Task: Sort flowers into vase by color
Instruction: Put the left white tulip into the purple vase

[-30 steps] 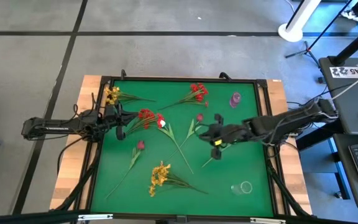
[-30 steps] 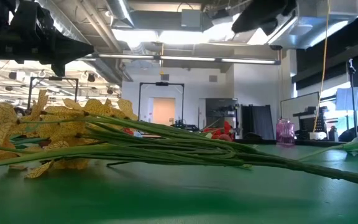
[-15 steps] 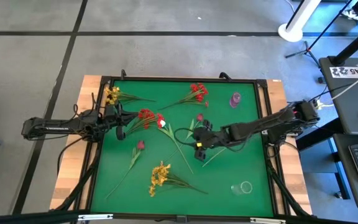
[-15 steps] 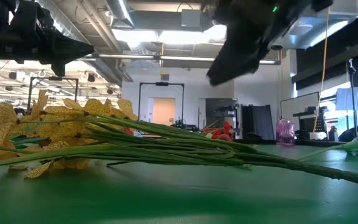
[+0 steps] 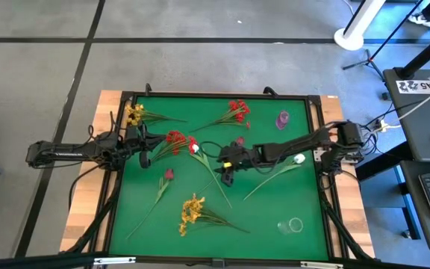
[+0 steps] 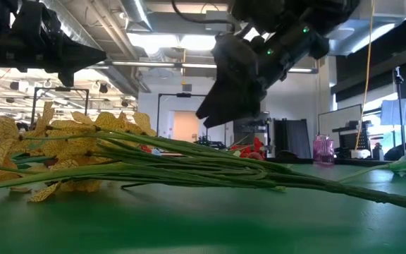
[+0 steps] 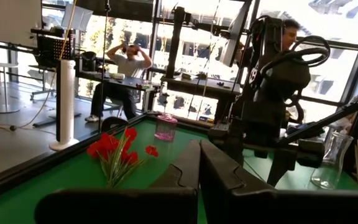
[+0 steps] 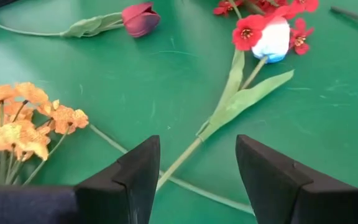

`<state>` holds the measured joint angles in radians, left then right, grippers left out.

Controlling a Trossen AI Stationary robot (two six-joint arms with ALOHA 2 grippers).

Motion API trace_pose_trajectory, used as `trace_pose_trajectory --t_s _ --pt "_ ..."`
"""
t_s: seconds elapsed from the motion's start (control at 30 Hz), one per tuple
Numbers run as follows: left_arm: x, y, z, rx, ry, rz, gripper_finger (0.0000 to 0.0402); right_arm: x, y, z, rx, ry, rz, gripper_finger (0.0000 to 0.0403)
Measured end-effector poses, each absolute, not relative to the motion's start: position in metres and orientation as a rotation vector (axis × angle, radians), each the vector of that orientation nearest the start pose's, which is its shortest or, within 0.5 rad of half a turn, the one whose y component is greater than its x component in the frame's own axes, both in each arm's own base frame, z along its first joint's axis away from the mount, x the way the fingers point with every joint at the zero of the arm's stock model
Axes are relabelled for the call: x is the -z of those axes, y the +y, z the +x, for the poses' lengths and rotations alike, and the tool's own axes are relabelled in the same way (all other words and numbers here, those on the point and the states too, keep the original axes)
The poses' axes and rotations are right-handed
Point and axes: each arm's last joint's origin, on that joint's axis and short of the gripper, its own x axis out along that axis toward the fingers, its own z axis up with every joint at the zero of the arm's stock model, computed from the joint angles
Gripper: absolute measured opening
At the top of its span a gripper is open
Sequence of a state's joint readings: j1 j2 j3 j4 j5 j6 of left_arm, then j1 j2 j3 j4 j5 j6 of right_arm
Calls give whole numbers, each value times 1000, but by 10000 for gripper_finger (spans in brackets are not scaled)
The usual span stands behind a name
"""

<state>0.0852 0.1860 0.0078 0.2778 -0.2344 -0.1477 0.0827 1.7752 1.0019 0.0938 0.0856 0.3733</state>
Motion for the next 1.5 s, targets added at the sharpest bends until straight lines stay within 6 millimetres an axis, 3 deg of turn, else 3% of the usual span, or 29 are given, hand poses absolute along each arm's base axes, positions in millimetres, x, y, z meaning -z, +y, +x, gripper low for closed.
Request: trace_pose_trajectory --t_s 0.87,1.17,1.3,1.5 --pt "-177 16 107 -311 -123 -154 0 -112 29 382 147 721 268 209" --pt "-177 16 107 -311 -123 -154 0 -110 29 382 148 727 264 208" --pt "-178 16 107 -311 -124 -154 0 -110 29 382 149 729 264 183" --pt "-177 16 107 -311 -123 -154 0 -110 29 381 142 735 267 114"
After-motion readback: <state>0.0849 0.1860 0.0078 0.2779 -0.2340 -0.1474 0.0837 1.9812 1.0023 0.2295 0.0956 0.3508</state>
